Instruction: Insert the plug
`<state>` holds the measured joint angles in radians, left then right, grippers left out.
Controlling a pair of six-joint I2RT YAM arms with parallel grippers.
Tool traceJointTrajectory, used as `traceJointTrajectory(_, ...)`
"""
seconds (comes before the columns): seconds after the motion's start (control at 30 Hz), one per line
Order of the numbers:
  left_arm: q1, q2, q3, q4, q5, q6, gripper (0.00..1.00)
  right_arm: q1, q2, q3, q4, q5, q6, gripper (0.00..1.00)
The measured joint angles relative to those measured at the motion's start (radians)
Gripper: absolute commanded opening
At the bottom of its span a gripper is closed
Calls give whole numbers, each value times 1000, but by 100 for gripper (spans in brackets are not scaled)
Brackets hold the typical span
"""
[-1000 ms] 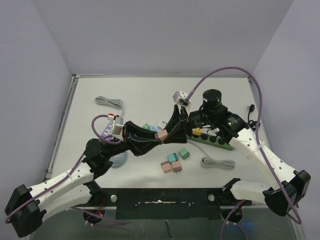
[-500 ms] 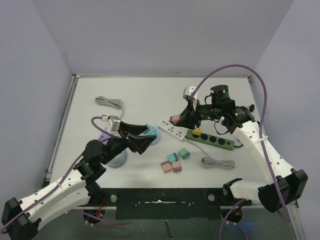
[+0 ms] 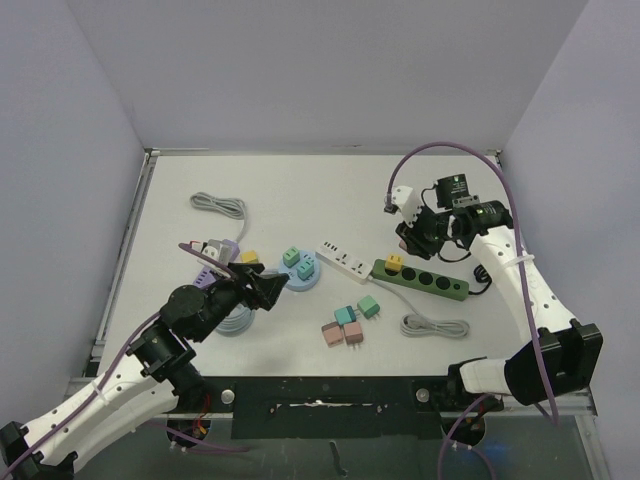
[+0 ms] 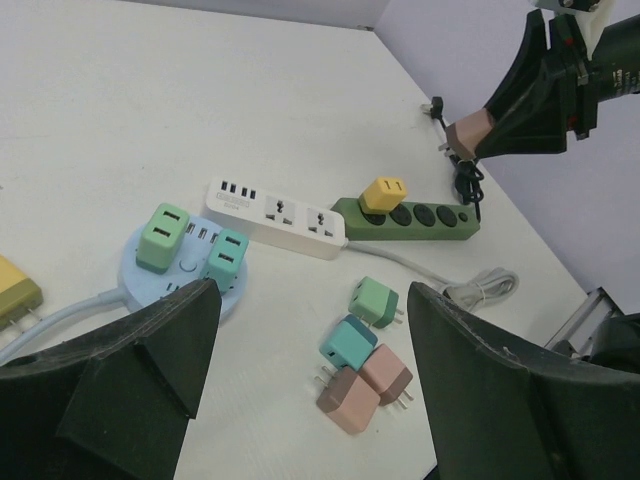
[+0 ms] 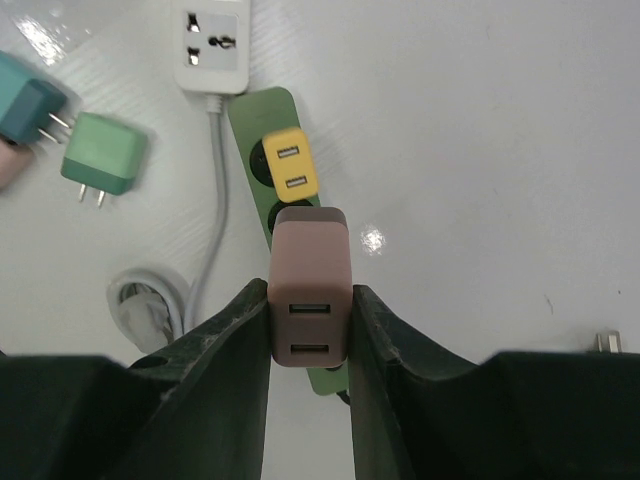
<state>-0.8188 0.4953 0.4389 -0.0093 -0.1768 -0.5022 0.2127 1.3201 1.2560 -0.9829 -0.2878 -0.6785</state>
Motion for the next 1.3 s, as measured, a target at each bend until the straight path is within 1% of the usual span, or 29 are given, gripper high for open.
traceJointTrajectory(0.17, 0, 0, 8, -37, -8, 11, 75, -36, 25, -18, -34, 25, -33, 0)
traceJointTrajectory(0.4, 0, 9, 42, -80, -8, 15, 74, -34, 180, -7, -66, 34, -40, 0)
traceJointTrajectory(0.53, 0, 9, 45, -84, -9, 17, 75, -19, 229, -10, -65, 66, -52, 0)
traceJointTrajectory(0.8, 1, 25, 45, -84, -11, 17, 75, 25, 256, -28, -45, 95, -92, 0)
traceJointTrajectory(0.93, 1, 39, 45, -84, -16, 19, 75, 21, 281, -31, -20, 100, -118, 0)
traceJointTrajectory(1.3, 1, 39, 45, -84, -37, 40, 75, 15, 282, -43, 22, 87, -179, 0)
